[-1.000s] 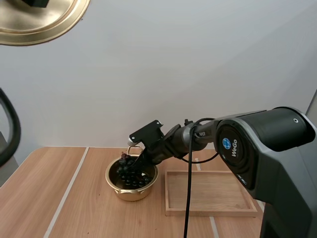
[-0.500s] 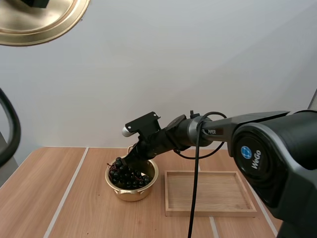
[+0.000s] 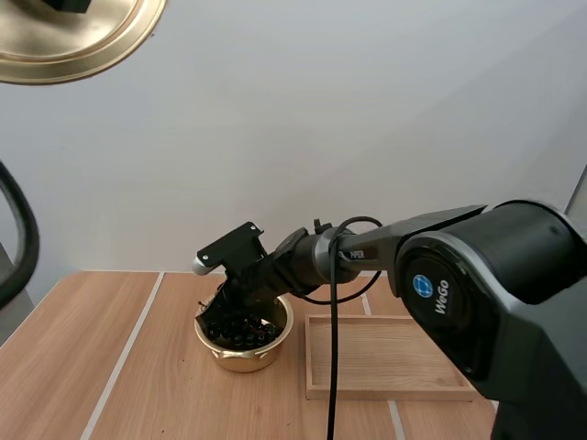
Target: Open the lid, put the grape in the pot, and close it
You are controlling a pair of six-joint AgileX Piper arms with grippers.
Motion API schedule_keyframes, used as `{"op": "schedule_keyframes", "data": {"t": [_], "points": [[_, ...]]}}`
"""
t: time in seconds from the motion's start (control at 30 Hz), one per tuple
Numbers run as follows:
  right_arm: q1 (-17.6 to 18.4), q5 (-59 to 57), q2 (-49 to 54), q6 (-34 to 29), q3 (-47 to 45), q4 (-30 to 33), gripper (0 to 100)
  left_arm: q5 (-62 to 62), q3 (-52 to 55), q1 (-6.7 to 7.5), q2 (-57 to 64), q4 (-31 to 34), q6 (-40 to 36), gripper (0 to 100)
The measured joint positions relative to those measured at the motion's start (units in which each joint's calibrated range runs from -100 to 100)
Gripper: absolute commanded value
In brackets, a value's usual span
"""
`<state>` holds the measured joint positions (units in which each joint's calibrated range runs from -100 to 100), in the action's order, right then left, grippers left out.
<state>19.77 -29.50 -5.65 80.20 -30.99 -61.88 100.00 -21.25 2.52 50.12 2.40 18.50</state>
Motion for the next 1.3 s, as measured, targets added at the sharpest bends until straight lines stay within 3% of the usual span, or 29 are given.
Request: {"op": "schedule_keyframes", "data": {"t": [0.83,1.07,1.3], "points": [[2.15,11.56,-8.35,0.40,1.67,5.89,0,0.00,0.00,0.00,0.00,0.00,-0.10,0],[0.74,10.44,-7.76,-2.22,1.71,9.25,0,0.00,0.00,0.00,0.00,0.00,-0.10,0],[0.67,2.60,-0.67,-3.55,0.98,9.88,0,0.00,0.00,0.00,0.00,0.00,-0.10,0]]}}
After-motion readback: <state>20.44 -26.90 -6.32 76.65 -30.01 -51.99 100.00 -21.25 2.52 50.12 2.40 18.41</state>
